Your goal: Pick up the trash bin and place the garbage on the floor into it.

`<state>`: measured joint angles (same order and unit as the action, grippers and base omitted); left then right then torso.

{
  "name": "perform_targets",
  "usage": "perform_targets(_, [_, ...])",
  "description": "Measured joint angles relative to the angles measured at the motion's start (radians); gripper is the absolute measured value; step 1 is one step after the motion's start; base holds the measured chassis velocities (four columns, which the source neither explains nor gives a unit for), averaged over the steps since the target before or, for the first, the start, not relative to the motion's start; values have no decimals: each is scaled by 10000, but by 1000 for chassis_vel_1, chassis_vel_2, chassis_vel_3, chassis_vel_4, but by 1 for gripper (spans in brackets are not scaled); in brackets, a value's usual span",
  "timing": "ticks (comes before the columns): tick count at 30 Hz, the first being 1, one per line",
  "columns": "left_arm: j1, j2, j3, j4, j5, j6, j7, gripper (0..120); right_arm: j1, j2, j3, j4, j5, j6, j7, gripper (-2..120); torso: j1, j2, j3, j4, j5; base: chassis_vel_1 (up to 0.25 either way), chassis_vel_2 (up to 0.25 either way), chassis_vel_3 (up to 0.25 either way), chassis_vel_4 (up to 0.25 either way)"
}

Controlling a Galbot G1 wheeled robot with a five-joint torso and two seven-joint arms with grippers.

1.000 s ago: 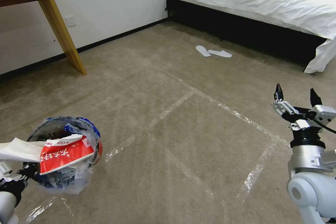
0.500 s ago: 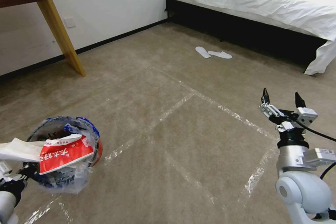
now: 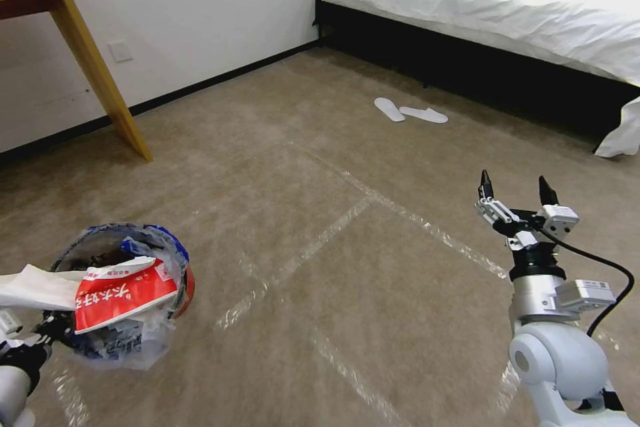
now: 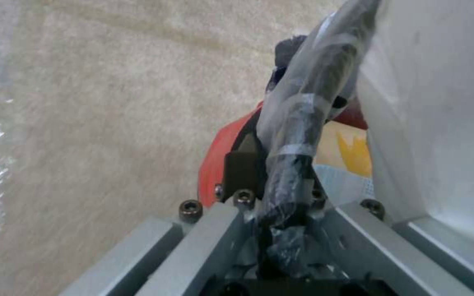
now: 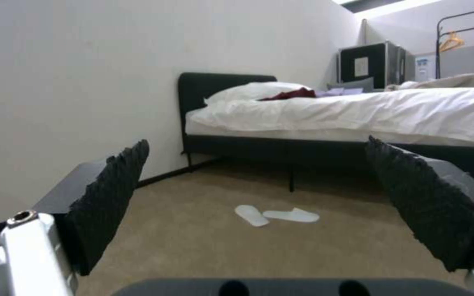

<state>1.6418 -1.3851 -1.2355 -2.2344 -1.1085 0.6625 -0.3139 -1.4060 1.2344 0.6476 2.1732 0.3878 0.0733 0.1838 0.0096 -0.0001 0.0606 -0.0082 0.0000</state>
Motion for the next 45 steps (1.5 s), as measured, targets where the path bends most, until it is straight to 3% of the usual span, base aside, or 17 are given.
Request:
perform_targets(20, [28, -25, 42, -22, -10, 1, -14, 0, -30, -17, -267, -102, -109, 480, -87, 100, -1, 0, 0, -1, -3, -179, 176, 182, -186])
perform_targets(45, [266, 113, -199, -183, -302, 1, -92, 0, 151, 16, -463, -253, -257, 462, -244, 100, -4, 1, -2, -1, -1, -34, 33, 33, -31])
